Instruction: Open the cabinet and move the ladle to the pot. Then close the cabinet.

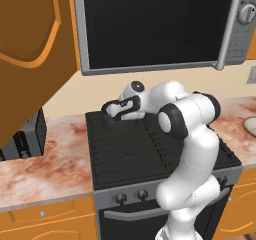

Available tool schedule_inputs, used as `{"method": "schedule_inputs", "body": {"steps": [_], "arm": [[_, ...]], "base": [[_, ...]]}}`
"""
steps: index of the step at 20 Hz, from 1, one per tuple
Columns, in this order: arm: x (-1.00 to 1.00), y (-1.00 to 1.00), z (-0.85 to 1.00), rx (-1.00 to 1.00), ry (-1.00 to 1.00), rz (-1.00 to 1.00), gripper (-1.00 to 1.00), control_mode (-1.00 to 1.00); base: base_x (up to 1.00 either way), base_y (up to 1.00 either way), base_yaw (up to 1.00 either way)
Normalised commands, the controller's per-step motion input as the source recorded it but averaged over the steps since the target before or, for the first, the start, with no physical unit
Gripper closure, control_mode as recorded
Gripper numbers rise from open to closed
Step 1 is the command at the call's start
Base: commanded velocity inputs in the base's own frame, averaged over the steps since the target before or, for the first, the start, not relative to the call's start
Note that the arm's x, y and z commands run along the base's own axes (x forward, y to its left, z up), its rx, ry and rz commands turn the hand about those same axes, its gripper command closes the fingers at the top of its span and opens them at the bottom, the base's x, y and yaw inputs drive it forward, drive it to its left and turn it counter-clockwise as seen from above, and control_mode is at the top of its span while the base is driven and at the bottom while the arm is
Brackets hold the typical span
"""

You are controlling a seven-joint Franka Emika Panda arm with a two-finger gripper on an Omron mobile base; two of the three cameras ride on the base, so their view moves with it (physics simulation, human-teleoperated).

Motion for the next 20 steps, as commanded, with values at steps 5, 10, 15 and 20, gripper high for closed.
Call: {"method": "schedule_inputs", "body": {"steps": [5, 10, 15, 20], "arm": [[0.25, 0.10, -0.09, 0.00, 0.00, 0.00, 1.00, -1.00], [0.15, 0.08, -0.12, 0.00, 0.00, 0.00, 1.00, -1.00], [0.15, 0.01, -0.13, 0.00, 0.00, 0.00, -1.00, -1.00], [0.10, 0.00, -0.10, 0.00, 0.00, 0.00, -1.00, -1.00]], "base": [[0.00, 0.00, 0.00], [0.00, 0.00, 0.00], [0.00, 0.00, 0.00], [0.00, 0.00, 0.00]]}}
